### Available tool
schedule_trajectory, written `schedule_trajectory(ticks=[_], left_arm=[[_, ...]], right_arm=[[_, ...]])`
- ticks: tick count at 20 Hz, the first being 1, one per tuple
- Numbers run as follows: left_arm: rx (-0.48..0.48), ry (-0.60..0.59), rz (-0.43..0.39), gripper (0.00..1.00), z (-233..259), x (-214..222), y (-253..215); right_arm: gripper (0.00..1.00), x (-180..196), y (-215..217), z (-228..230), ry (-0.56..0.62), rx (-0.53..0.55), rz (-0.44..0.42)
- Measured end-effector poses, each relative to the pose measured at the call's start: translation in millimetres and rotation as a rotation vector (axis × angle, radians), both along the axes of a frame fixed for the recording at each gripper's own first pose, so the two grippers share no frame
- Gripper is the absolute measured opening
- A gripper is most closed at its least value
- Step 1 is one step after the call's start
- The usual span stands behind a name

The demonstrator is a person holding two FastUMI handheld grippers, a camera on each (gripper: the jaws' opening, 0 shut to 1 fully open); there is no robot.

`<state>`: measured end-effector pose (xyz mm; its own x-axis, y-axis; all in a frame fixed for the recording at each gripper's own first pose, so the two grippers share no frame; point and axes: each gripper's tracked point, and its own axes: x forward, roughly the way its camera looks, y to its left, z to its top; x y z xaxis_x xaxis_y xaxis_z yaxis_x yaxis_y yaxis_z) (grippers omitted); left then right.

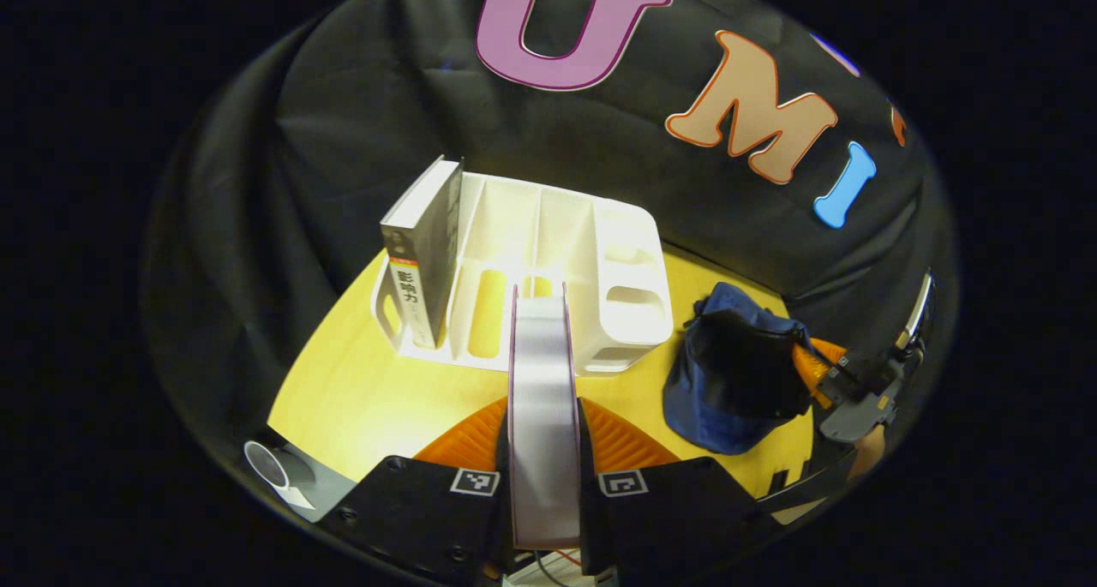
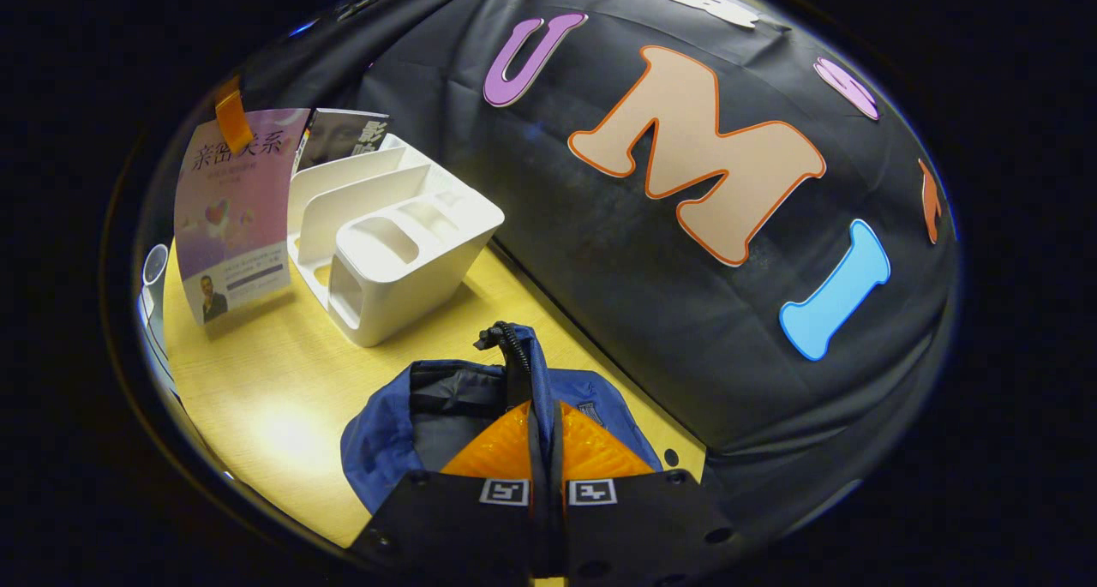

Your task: Open the schoolbag, grab two books from the bookshelf and put them into the schoolbag.

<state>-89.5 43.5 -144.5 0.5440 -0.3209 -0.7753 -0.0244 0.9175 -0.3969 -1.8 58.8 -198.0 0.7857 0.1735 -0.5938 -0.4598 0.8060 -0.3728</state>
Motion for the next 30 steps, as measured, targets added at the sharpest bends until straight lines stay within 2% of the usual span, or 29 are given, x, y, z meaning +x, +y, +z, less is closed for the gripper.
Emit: schedule_trajectory(ticks=[3,7,13,17,21,26,30], left_arm=[[-0.102,-0.015,-0.01,0.27,7,-5,-28],[-0.184,-0.04,-0.033,0.27,12,-2,-67],[-0.311,-0.086,-0.026,0.27,29,5,-103],[-0.405,-0.119,0.009,0.27,33,8,-128],[-0.455,-0.153,0.024,0.27,27,13,-152],[-0.573,-0.161,0.122,0.26,15,28,-179],[-0.626,-0.198,0.215,0.27,4,37,-197]], right_arm=[[0.03,-1,-4,1,0.004,0.011,-0.001],[0.03,0,-8,1,0.005,0.018,0.01],[0.03,-1,-11,3,0.021,0.056,0.005],[0.03,-1,-10,6,0.053,0.12,-0.032],[0.03,3,-10,12,0.063,0.18,-0.08],[0.03,7,-13,16,0.069,0.202,-0.104],[0.03,10,-14,15,0.065,0.216,-0.111]])
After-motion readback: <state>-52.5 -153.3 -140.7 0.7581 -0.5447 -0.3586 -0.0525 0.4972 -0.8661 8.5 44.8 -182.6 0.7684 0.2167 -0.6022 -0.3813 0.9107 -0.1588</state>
